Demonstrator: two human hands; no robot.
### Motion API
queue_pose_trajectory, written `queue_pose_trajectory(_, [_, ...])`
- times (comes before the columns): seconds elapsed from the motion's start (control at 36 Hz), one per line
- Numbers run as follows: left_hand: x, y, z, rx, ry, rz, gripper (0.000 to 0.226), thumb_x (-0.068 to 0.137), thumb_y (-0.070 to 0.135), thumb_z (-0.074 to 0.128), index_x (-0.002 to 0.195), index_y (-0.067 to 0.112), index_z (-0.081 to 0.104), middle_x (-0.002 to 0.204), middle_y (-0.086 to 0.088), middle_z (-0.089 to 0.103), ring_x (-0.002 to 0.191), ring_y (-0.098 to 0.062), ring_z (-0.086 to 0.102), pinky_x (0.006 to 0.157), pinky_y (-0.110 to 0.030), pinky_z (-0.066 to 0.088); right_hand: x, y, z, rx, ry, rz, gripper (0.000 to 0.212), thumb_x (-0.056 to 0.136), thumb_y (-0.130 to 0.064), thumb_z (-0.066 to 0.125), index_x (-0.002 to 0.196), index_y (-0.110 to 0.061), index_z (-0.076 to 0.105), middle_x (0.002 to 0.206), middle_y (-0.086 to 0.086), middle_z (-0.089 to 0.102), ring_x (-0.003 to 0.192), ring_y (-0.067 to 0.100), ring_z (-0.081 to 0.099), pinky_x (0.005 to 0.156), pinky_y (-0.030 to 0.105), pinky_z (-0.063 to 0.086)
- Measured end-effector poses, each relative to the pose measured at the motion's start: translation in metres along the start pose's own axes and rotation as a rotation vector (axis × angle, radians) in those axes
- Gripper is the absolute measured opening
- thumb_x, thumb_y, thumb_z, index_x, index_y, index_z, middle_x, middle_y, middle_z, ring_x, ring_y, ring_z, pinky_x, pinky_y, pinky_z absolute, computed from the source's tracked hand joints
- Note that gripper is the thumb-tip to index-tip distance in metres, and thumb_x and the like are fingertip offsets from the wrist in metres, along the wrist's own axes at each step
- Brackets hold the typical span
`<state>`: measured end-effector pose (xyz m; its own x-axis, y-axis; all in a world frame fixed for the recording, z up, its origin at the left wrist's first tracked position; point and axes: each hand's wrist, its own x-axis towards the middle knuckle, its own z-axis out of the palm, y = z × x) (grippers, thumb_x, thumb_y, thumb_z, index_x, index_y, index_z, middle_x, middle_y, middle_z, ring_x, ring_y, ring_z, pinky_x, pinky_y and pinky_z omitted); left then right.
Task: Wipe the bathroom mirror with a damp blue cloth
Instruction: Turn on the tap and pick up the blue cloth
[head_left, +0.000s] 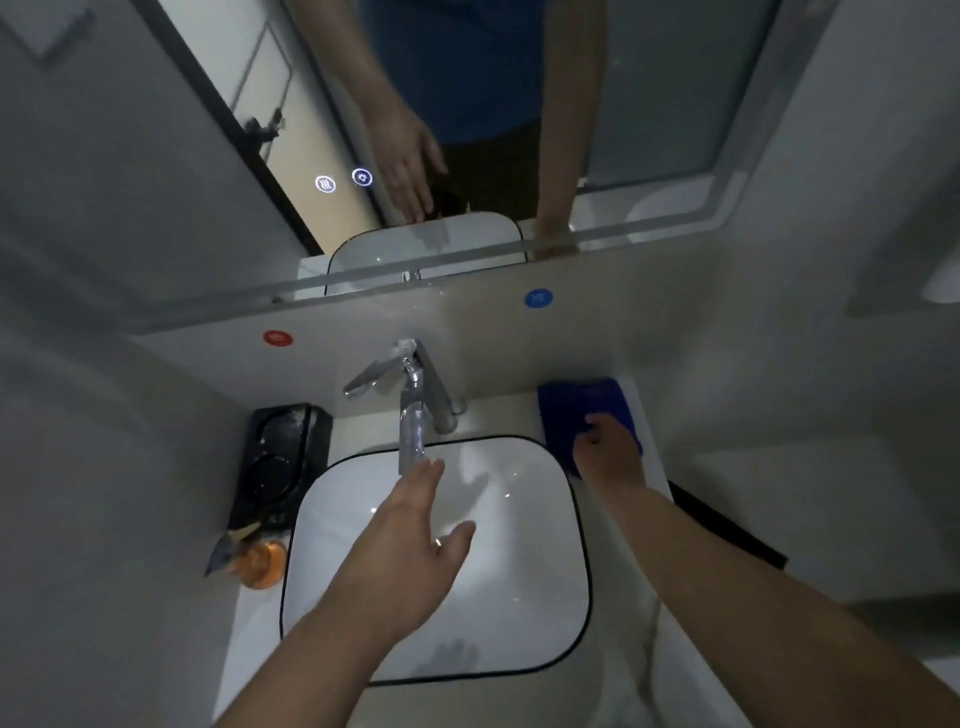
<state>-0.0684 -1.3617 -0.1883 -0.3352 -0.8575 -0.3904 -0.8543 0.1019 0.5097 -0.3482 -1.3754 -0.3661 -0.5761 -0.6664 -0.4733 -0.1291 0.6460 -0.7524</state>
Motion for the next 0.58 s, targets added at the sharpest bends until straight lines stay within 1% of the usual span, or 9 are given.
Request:
queue_pose_trajectory(0.08, [0.002, -0.010, -0.001, 0.019, 0.006, -0.004, 0.075, 0.103, 0.052, 0.058, 0.167, 0.039, 0.022, 0.170, 0.025, 0.024, 0.153, 0.004, 0.028, 0.119, -0.018, 0.024, 0.033, 0.029, 0.017, -0.092, -0.109, 0.055, 0.063, 0.100, -0.017, 0.055, 0.160, -0.023, 0.039, 0.134, 0.002, 0.062, 0.105, 0.024, 0.064, 0.089, 0.035, 0.054])
queue_pose_trajectory(0.14, [0.003, -0.016, -0.004, 0.022, 0.014, -0.031, 0.071, 0.103, 0.055, 0.056, 0.165, 0.043, 0.024, 0.166, 0.028, 0.028, 0.150, 0.007, 0.030, 0.117, -0.018, 0.027, 0.050, 0.039, 0.025, -0.088, -0.161, 0.168, 0.059, 0.103, -0.018, 0.055, 0.160, -0.017, 0.038, 0.136, 0.010, 0.061, 0.099, 0.026, 0.063, 0.082, 0.034, 0.052])
queue_pose_trajectory(0.22, [0.000, -0.028, -0.004, 0.039, 0.005, -0.059, 0.071, 0.103, 0.054, 0.057, 0.165, 0.043, 0.025, 0.167, 0.026, 0.029, 0.141, 0.017, 0.027, 0.117, -0.014, 0.024, 0.064, 0.051, 0.031, -0.160, -0.180, 0.232, 0.061, 0.102, -0.018, 0.062, 0.158, -0.012, 0.038, 0.144, 0.019, 0.057, 0.122, 0.038, 0.061, 0.096, 0.039, 0.049])
queue_pose_trajectory(0.25, [-0.002, -0.031, -0.005, 0.050, -0.001, -0.066, 0.071, 0.103, 0.053, 0.057, 0.165, 0.043, 0.024, 0.167, 0.026, 0.028, 0.141, 0.017, 0.026, 0.117, -0.014, 0.023, 0.066, 0.051, 0.031, -0.204, -0.176, 0.233, 0.061, 0.100, -0.019, 0.063, 0.156, -0.013, 0.039, 0.144, 0.019, 0.057, 0.123, 0.039, 0.060, 0.096, 0.040, 0.049])
queue_pose_trajectory(0.33, [-0.001, -0.036, -0.009, 0.080, -0.017, -0.078, 0.072, 0.103, 0.052, 0.058, 0.165, 0.044, 0.023, 0.168, 0.027, 0.027, 0.150, 0.009, 0.029, 0.117, -0.015, 0.025, 0.079, 0.041, 0.029, -0.300, -0.149, 0.313, 0.044, 0.101, -0.019, 0.060, 0.141, -0.002, 0.053, 0.127, 0.021, 0.064, 0.104, 0.037, 0.064, 0.087, 0.039, 0.054])
queue_pose_trajectory(0.39, [0.003, -0.036, -0.012, 0.091, -0.022, -0.068, 0.071, 0.103, 0.051, 0.059, 0.165, 0.045, 0.023, 0.168, 0.026, 0.027, 0.152, 0.007, 0.030, 0.116, -0.015, 0.025, 0.083, 0.037, 0.026, -0.329, -0.155, 0.347, 0.036, 0.104, -0.020, 0.054, 0.129, 0.004, 0.063, 0.116, 0.022, 0.068, 0.101, 0.038, 0.065, 0.090, 0.042, 0.056])
queue_pose_trajectory(0.47, [0.011, -0.031, -0.014, 0.091, -0.036, -0.044, 0.071, 0.103, 0.051, 0.058, 0.165, 0.044, 0.023, 0.168, 0.025, 0.028, 0.152, 0.004, 0.032, 0.116, -0.016, 0.026, 0.073, 0.029, 0.013, -0.201, -0.115, 0.341, 0.043, 0.109, -0.030, 0.045, 0.123, 0.005, 0.065, 0.120, 0.021, 0.068, 0.100, 0.035, 0.063, 0.088, 0.040, 0.054])
queue_pose_trajectory(0.53, [0.015, -0.026, -0.015, 0.077, -0.044, -0.014, 0.069, 0.103, 0.053, 0.057, 0.164, 0.044, 0.025, 0.167, 0.025, 0.029, 0.151, 0.004, 0.033, 0.117, -0.016, 0.028, 0.064, 0.014, -0.001, -0.083, -0.035, 0.290, 0.046, 0.107, -0.036, 0.043, 0.121, 0.002, 0.065, 0.116, 0.018, 0.067, 0.098, 0.033, 0.063, 0.086, 0.038, 0.052])
queue_pose_trajectory(0.58, [0.019, -0.025, -0.014, 0.052, -0.061, 0.006, 0.069, 0.102, 0.054, 0.057, 0.164, 0.045, 0.026, 0.167, 0.025, 0.030, 0.152, 0.003, 0.032, 0.120, -0.019, 0.028, 0.049, -0.012, -0.020, -0.014, 0.025, 0.224, 0.041, 0.107, -0.038, 0.044, 0.111, -0.002, 0.063, 0.107, 0.015, 0.065, 0.091, 0.030, 0.062, 0.083, 0.038, 0.049])
